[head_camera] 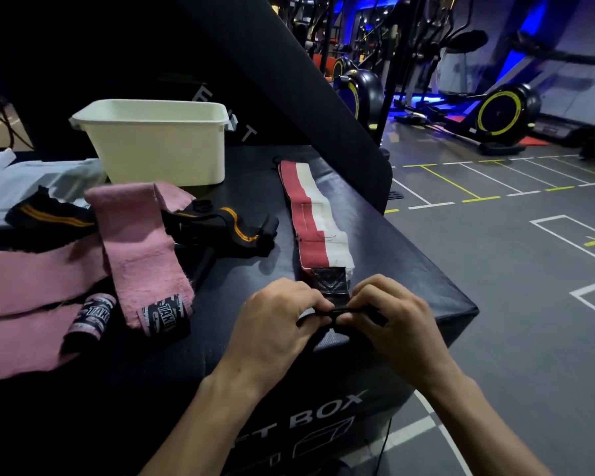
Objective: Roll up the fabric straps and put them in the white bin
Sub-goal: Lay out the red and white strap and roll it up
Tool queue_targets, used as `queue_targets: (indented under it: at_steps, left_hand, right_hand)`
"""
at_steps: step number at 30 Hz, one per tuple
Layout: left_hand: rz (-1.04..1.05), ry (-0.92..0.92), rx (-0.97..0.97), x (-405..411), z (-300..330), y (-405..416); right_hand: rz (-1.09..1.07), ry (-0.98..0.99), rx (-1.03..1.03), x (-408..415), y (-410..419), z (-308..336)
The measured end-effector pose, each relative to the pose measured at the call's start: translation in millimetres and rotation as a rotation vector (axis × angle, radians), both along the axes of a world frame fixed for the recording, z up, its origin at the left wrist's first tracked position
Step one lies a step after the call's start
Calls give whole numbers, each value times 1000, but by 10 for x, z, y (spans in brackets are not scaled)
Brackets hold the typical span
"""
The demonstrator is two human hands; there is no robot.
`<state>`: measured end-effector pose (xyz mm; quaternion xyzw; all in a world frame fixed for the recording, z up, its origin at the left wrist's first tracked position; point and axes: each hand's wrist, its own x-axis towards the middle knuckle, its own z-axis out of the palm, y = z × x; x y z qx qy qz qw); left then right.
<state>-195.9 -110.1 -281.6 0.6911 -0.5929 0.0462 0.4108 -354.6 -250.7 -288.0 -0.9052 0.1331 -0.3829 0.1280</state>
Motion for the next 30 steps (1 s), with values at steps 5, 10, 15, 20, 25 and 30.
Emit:
queue_targets:
  at_steps: [5, 10, 15, 20, 25, 30]
  left_hand:
    - [19, -67, -30, -30, -21, 2]
    - [-21, 73, -28, -2, 17, 16]
    - [-68, 412, -10, -33, 125, 58]
    - [-118, 414, 104, -41, 275, 83]
    - [-48, 205, 155, 328, 666, -121]
    - [246, 59, 387, 793, 800, -783]
  right_hand:
    - [-9, 8, -131, -14, 31, -7]
    - [-8, 1, -34, -43, 64, -7]
    - [54, -68, 204, -120, 96, 102]
    - [72, -73, 387, -117, 148, 145]
    - [53, -126, 417, -113, 192, 217]
    - [51, -151, 486, -85, 185, 212]
